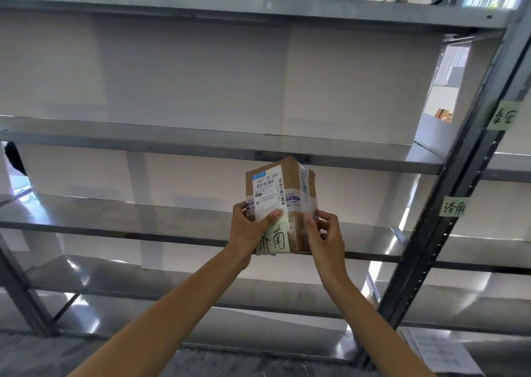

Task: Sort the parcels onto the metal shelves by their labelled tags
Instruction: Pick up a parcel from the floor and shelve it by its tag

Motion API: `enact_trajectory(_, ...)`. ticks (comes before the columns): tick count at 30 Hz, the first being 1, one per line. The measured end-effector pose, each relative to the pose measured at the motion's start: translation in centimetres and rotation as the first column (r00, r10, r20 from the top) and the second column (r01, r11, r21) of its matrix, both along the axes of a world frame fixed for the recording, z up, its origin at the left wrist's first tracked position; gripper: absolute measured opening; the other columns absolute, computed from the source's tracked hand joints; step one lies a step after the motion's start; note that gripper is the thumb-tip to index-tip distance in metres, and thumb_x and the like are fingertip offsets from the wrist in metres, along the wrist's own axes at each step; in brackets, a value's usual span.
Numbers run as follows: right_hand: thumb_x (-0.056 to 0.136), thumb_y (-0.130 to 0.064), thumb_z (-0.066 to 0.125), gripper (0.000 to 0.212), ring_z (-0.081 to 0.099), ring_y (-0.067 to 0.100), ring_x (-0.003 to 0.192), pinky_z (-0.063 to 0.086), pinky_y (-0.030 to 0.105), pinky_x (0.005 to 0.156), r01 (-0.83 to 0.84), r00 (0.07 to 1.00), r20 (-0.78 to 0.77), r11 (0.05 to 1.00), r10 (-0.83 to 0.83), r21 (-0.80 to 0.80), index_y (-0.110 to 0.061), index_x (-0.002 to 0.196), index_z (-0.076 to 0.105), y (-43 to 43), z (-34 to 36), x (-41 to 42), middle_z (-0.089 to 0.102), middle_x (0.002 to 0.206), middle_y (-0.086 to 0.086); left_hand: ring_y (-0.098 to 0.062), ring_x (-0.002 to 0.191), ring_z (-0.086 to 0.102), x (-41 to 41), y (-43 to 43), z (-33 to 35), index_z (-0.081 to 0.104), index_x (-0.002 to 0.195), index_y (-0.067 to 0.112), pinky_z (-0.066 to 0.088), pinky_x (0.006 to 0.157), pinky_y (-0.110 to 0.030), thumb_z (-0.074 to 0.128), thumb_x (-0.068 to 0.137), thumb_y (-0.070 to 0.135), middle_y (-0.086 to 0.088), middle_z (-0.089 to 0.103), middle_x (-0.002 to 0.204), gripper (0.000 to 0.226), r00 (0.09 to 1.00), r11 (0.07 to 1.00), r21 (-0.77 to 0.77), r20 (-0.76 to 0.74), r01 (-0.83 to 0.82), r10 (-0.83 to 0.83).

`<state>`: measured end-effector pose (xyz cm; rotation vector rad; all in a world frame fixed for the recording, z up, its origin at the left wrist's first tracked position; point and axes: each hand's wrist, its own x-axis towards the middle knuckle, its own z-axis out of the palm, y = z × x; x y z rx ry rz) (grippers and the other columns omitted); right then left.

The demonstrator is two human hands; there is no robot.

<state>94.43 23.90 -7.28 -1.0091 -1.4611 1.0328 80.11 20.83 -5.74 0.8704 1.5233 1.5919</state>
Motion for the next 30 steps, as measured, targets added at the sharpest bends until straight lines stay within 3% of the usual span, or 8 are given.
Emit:
enact_trajectory(4,0.089,-0.034,0.053,0.037,0.064,0.018,0.095,0.053,0.013,0.054,-0.122,0.986,-0.126,0.988,0.109,-0.099,-0.023,0.118,0.033,-0.1,-0.1,-0.4,0.052,0.118,0.003,-0.008,0.080,0.062,0.3,0.3,0.2,0.031,0.125,0.021,0.052,0.057,-0.023,0.078,0.072,0.027,0.003,0.057,0.109,0.071,0.999,1.000,0.008,-0.034,-0.012,0.013)
enact_trajectory(11,0.090,-0.033,0.053,0.038,0.061,0.006,0.085,0.052,0.013,0.052,-0.175,0.982,-0.093,0.972,0.162,-0.158,-0.024,0.118,0.029,0.5,-0.5,-0.5,0.050,0.118,0.002,-0.012,0.083,0.061,0.6,0.5,0.1,0.032,0.126,0.023,0.053,0.061,-0.019,0.078,0.071,0.031,0.005,0.054,0.113,0.072,0.986,0.996,0.042,-0.146,-0.081,0.086)
enact_trajectory(14,0.091,-0.033,0.052,0.037,0.061,0.006,0.084,0.053,0.013,0.052,-0.193,0.977,-0.130,0.963,0.171,-0.187,-0.023,0.121,0.031,0.7,-0.5,-0.5,0.052,0.112,0.001,-0.013,0.086,0.062,0.4,0.6,0.0,0.034,0.119,0.027,0.054,0.062,-0.020,0.076,0.074,0.030,0.002,0.057,0.118,0.061,0.983,0.992,0.085,-0.153,-0.092,0.104)
enact_trajectory(19,0.090,-0.041,0.048,0.041,0.064,0.012,0.094,0.056,0.018,0.059,-0.230,0.963,-0.187,0.955,0.195,-0.188,-0.025,0.127,0.039,1.3,-0.3,-0.2,0.060,0.115,0.001,-0.021,0.096,0.067,0.7,0.8,-0.1,0.040,0.117,0.032,0.059,0.077,-0.040,0.070,0.081,0.026,-0.002,0.060,0.125,0.048,0.984,0.977,0.177,-0.109,-0.118,0.138)
enact_trajectory(23,0.081,-0.054,0.045,0.053,0.065,0.021,0.105,0.058,0.037,0.078,-0.280,0.947,-0.205,0.947,0.247,-0.155,-0.032,0.129,0.045,1.6,-0.6,0.3,0.062,0.121,0.000,-0.018,0.094,0.067,0.8,0.6,0.3,0.044,0.119,0.033,0.060,0.074,-0.034,0.068,0.083,0.024,0.002,0.060,0.123,0.045,0.984,0.970,0.221,-0.123,-0.100,0.130)
enact_trajectory(30,0.094,-0.042,0.040,0.030,0.068,0.025,0.100,0.059,0.037,0.074,-0.237,0.930,-0.327,0.955,0.170,-0.179,-0.032,0.118,0.055,1.3,-0.3,-0.3,0.067,0.117,0.005,-0.017,0.091,0.068,0.3,0.3,0.5,0.047,0.131,0.027,0.060,0.063,-0.028,0.067,0.084,0.022,0.000,0.059,0.128,0.051,0.996,0.975,0.224,-0.084,-0.009,0.028)
